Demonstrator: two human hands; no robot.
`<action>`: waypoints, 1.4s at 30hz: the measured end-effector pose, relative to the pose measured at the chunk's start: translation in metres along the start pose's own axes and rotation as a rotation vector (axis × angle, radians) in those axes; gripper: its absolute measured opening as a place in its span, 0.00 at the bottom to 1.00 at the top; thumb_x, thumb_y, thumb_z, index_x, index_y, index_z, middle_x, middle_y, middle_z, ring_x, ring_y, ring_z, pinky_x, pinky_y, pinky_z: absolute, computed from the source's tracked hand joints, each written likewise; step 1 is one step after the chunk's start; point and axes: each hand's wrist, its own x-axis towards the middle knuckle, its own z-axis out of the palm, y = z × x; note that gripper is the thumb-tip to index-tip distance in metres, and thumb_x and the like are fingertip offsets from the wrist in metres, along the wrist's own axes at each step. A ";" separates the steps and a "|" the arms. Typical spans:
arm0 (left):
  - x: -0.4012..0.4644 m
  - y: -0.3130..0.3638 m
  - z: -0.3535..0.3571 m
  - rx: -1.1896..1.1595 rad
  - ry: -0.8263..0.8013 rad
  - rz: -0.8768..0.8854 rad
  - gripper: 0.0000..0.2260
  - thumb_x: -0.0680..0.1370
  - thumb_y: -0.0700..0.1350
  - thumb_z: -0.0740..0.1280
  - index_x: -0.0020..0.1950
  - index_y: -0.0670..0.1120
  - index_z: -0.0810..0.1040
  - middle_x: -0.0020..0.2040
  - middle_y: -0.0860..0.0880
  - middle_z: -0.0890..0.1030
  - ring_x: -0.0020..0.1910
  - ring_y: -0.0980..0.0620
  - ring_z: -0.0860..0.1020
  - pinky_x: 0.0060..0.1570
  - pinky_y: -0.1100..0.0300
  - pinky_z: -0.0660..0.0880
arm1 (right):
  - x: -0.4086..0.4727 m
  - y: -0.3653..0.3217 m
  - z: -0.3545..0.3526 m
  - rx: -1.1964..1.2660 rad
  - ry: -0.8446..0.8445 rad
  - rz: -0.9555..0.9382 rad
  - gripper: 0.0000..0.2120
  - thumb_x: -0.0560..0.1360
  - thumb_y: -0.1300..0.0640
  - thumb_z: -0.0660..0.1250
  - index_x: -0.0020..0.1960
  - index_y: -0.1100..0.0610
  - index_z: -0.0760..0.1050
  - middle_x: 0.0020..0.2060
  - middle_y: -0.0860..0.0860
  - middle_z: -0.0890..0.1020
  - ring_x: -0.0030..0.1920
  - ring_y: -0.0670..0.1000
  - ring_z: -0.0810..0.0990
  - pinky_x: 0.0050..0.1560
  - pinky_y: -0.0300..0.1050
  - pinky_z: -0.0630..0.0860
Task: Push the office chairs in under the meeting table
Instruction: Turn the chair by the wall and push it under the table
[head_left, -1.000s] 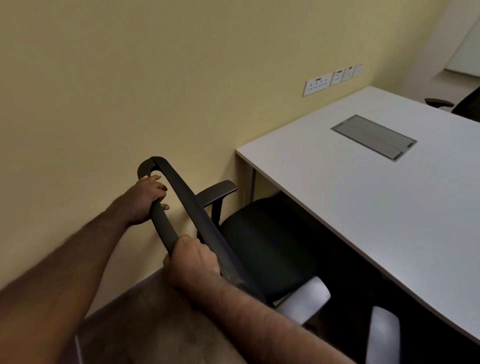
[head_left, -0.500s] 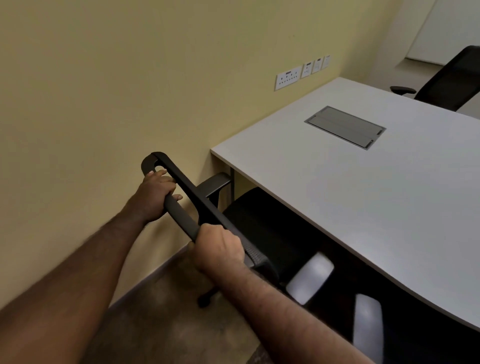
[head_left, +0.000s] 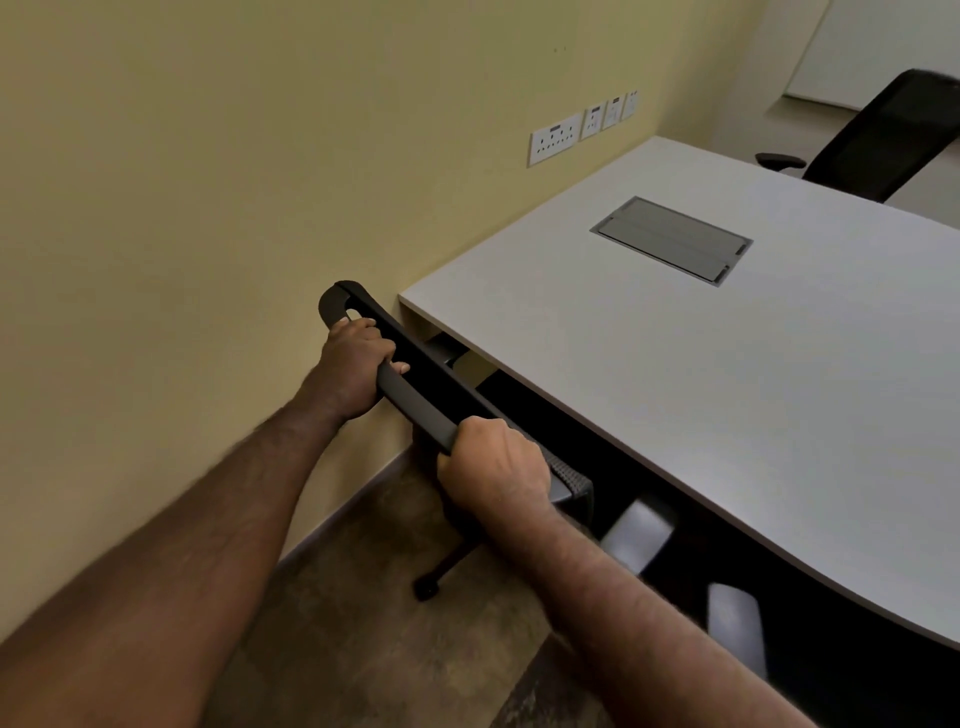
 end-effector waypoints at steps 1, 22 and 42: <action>0.004 0.001 0.002 0.000 0.001 0.004 0.12 0.78 0.47 0.69 0.45 0.37 0.81 0.48 0.37 0.80 0.66 0.37 0.71 0.70 0.46 0.57 | 0.003 0.002 -0.002 -0.012 0.003 -0.002 0.08 0.75 0.51 0.66 0.40 0.49 0.70 0.32 0.46 0.74 0.30 0.46 0.71 0.29 0.43 0.66; 0.063 0.034 0.030 -0.001 0.028 0.041 0.11 0.79 0.47 0.68 0.45 0.39 0.80 0.46 0.40 0.78 0.57 0.39 0.73 0.67 0.48 0.59 | 0.049 0.057 -0.021 -0.077 0.107 -0.073 0.08 0.73 0.47 0.62 0.40 0.50 0.68 0.32 0.47 0.71 0.30 0.49 0.69 0.34 0.45 0.66; 0.109 0.081 0.051 0.056 0.057 0.010 0.03 0.72 0.37 0.69 0.41 0.44 0.78 0.43 0.44 0.77 0.52 0.40 0.73 0.62 0.49 0.61 | 0.103 0.123 -0.050 -0.194 0.122 -0.125 0.10 0.70 0.45 0.63 0.38 0.49 0.66 0.31 0.47 0.67 0.35 0.56 0.71 0.37 0.46 0.67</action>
